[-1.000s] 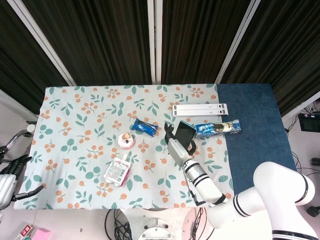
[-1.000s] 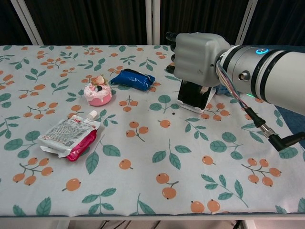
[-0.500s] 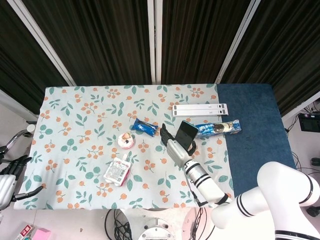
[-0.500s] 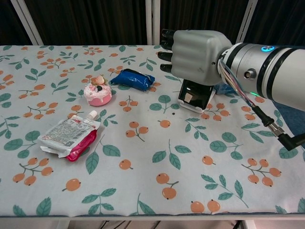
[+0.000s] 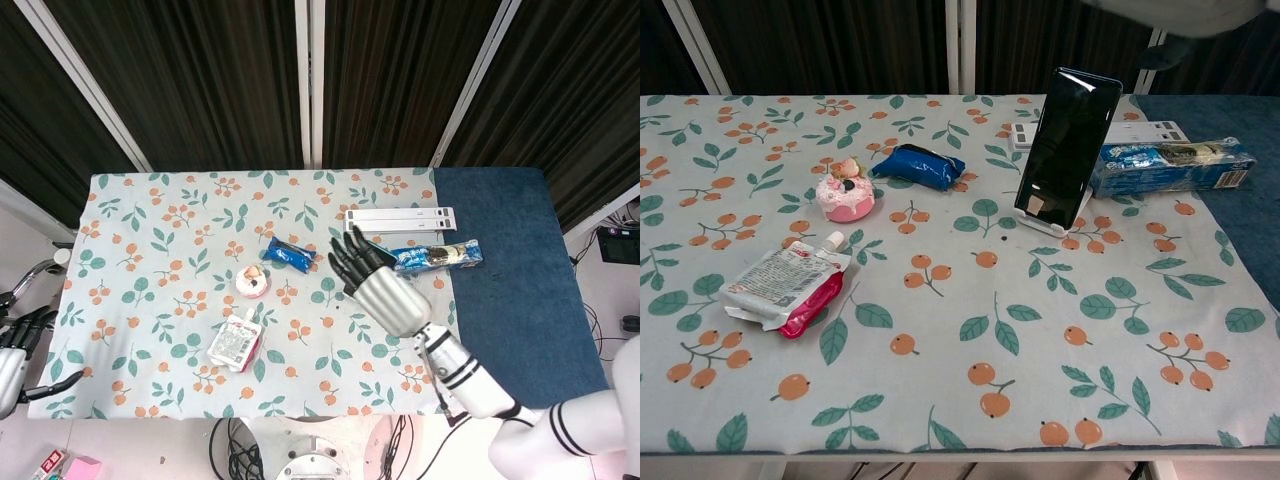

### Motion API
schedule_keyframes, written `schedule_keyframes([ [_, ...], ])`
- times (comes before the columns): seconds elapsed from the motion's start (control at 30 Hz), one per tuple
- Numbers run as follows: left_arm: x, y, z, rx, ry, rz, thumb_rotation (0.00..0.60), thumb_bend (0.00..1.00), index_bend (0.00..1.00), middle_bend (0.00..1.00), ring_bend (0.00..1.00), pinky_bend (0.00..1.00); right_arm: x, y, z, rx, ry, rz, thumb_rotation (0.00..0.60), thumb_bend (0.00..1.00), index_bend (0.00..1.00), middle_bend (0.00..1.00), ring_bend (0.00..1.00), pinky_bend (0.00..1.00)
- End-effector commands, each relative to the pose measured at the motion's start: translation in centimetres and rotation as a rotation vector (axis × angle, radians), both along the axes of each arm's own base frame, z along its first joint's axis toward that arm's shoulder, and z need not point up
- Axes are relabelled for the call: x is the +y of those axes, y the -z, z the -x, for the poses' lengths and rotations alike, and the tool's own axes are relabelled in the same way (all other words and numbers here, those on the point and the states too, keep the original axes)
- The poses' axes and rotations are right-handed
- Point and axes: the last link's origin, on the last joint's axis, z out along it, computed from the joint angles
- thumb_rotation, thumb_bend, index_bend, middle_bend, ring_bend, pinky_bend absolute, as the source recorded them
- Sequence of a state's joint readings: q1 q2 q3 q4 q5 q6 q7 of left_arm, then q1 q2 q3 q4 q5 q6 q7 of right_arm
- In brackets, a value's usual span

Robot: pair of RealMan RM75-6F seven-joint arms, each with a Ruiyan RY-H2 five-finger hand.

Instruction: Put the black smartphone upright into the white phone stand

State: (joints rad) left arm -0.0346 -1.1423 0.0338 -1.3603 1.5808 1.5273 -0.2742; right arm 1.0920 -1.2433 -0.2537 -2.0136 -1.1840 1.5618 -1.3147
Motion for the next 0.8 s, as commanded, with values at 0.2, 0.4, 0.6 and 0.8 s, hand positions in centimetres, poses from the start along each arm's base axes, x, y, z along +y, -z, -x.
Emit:
schedule_keyframes([
  [0.2, 0.5, 0.1, -1.7, 0.042, 0.045, -0.042, 0.161, 0.00, 0.10, 0.06, 0.09, 0.25, 5.8, -10.2, 20.1, -0.774, 0.401, -0.107, 0.600, 0.03, 0.00, 0.00, 0.00, 0.00],
  [0.4, 1.1, 0.3, -2.6, 0.062, 0.063, -0.062, 0.161, 0.00, 0.10, 0.07, 0.09, 0.25, 9.5, -9.0, 27.7, -1.008, 0.541, -0.065, 0.600, 0.06, 0.00, 0.00, 0.00, 0.00],
  [0.6, 1.3, 0.0, -3.3, 0.090, 0.073, -0.058, 0.163, 0.00, 0.10, 0.07, 0.09, 0.25, 10.9, -6.8, 30.1, -0.992, 0.591, -0.028, 0.600, 0.06, 0.00, 0.00, 0.00, 0.00],
  [0.8, 1.5, -0.1, -3.6, 0.112, 0.077, -0.065, 0.161, 0.00, 0.10, 0.06, 0.09, 0.25, 10.7, -6.2, 29.6, -0.969, 0.602, -0.020, 0.600, 0.05, 0.00, 0.00, 0.00, 0.00],
])
